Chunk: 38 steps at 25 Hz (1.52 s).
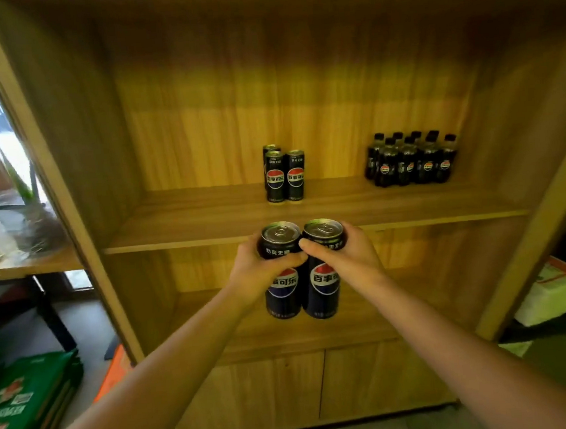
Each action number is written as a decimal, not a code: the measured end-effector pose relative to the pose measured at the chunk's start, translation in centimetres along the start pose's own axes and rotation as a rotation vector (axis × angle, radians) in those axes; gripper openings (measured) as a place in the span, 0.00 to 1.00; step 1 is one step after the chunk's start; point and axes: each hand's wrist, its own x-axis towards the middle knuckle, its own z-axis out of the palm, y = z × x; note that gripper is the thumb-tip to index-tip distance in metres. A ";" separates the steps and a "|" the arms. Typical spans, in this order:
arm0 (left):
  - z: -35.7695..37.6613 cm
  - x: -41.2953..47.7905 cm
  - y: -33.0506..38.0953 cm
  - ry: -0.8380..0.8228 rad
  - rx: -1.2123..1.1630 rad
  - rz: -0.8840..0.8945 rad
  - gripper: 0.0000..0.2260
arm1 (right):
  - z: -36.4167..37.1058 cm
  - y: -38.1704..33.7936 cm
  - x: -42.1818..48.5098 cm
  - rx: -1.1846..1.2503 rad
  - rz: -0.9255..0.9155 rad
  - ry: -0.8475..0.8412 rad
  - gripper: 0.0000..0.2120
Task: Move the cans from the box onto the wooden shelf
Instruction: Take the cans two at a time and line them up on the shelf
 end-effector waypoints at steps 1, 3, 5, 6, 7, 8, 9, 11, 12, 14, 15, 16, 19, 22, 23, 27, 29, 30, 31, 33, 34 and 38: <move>0.3 1.6 0.5 0.010 -0.006 -0.011 0.16 | -0.3 -0.1 1.8 -0.005 -0.009 0.002 0.23; 0.8 5.5 0.9 0.048 -0.020 -0.021 0.15 | -0.7 0.5 5.9 -0.001 -0.014 -0.004 0.24; 1.3 9.2 1.0 0.100 -0.039 -0.023 0.15 | -0.8 1.2 9.8 0.010 -0.026 -0.020 0.23; 1.5 11.0 0.9 0.128 -0.044 -0.023 0.16 | -0.7 1.7 11.6 0.004 -0.035 -0.023 0.23; 1.6 12.6 0.7 0.153 -0.045 -0.023 0.16 | -0.6 2.1 13.3 -0.003 -0.043 -0.022 0.23; 1.7 14.3 0.5 0.176 -0.043 -0.024 0.17 | -0.4 2.7 15.1 -0.003 -0.043 -0.024 0.23; 1.7 15.9 0.2 0.195 -0.037 -0.028 0.18 | -0.3 3.2 16.5 0.000 -0.037 -0.025 0.24; 1.6 18.5 -0.2 0.224 -0.017 -0.041 0.20 | 0.0 4.1 18.9 0.001 -0.031 -0.023 0.24; 1.6 19.6 -0.4 0.230 -0.003 -0.048 0.22 | 0.2 4.6 19.8 0.000 -0.034 -0.025 0.24; 1.4 21.7 -0.8 0.233 0.023 -0.059 0.26 | 0.5 5.3 21.5 0.001 -0.032 -0.025 0.25; 1.1 22.6 -1.0 0.236 0.031 -0.064 0.28 | 0.6 5.5 22.2 0.005 -0.029 -0.017 0.25; 1.0 23.3 -1.2 0.238 0.038 -0.068 0.29 | 0.8 5.8 22.9 0.012 -0.027 -0.007 0.25; 0.7 25.1 -1.8 0.242 0.016 -0.066 0.29 | 1.1 6.3 24.6 0.032 -0.040 0.001 0.24; 0.8 26.3 -2.3 0.246 -0.021 -0.057 0.28 | 1.4 7.0 26.1 0.048 -0.042 0.025 0.23; 0.7 26.9 -2.5 0.250 -0.028 -0.054 0.28 | 1.5 7.3 26.6 0.044 -0.035 0.038 0.24; 0.8 28.8 -3.5 0.253 -0.007 -0.063 0.29 | 1.5 8.7 28.2 0.032 -0.012 0.073 0.24; 0.8 29.5 -4.2 0.255 0.024 -0.071 0.29 | 1.5 9.4 28.6 0.033 -0.011 0.082 0.23; 0.8 29.9 -4.5 0.259 0.029 -0.076 0.29 | 1.5 9.8 28.9 0.035 -0.009 0.085 0.23; 0.7 30.3 -4.7 0.266 0.023 -0.080 0.29 | 1.5 10.0 29.1 0.042 -0.007 0.088 0.23; 0.5 30.9 -5.1 0.276 0.016 -0.086 0.30 | 1.8 10.4 29.6 0.064 -0.006 0.083 0.22; 0.5 31.2 -5.2 0.274 0.019 -0.083 0.30 | 2.0 10.4 29.7 0.076 -0.007 0.082 0.22; 0.6 31.9 -5.7 0.266 0.013 -0.055 0.31 | 3.1 10.5 30.0 0.103 -0.023 0.101 0.24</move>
